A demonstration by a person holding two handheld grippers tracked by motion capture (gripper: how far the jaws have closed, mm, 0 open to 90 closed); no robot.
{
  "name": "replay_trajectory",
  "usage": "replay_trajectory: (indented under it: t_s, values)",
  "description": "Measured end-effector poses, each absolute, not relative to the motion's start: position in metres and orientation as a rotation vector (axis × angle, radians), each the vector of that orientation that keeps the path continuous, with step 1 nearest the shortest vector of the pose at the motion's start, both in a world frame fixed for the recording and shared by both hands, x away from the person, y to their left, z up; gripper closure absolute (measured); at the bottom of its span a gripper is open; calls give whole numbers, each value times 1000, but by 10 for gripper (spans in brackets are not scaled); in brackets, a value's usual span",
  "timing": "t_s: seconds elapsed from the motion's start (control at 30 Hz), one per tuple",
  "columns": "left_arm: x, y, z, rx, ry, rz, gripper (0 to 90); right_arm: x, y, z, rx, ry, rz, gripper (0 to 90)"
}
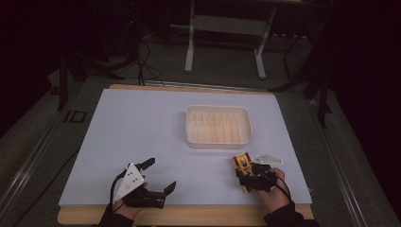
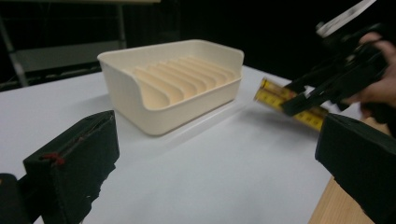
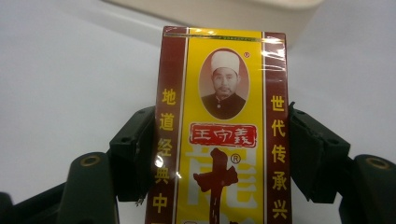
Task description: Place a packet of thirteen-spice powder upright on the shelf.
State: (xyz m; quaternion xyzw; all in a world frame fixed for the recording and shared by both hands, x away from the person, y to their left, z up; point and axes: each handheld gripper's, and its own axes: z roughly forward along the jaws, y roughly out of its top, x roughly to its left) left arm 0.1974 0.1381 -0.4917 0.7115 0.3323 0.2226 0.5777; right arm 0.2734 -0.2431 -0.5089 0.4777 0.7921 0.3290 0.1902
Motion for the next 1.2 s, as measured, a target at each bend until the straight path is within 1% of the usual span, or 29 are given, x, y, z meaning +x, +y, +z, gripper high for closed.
replay_trajectory:
  t_s: [0.17,0.23,0.27,0.43,0.47,0.57,0.6,0.73,0.8,0.97,1.2]
  values:
    - [196,132,-491,1693,785,526,6,265,-243,-489,1278,2191,1000,320]
    - [196,130,-490,1689,790,523,7,265,-243,-489,1278,2191,1000,320]
    - [197,127,-488,1680,807,516,7,262,-242,-481,1251,2175,1030,320]
    - [196,125,-483,1662,821,501,7,259,-242,-476,1237,2173,1056,320]
    - [196,122,-477,1646,822,462,7,254,-239,-471,1212,2181,1085,320]
    - [195,117,-471,1635,821,420,7,250,-235,-464,1177,2183,1110,320]
    - [195,115,-468,1621,824,372,7,248,-233,-461,1169,2182,1119,320]
    - [200,106,-459,1583,851,271,7,242,-226,-445,1110,2163,1173,321]
    - [203,100,-454,1583,856,247,7,240,-222,-438,1091,2153,1195,321]
    - [209,83,-440,1619,835,273,7,233,-211,-425,1024,2143,1239,321]
    - [220,58,-417,1635,829,309,7,226,-198,-418,947,2088,1304,321]
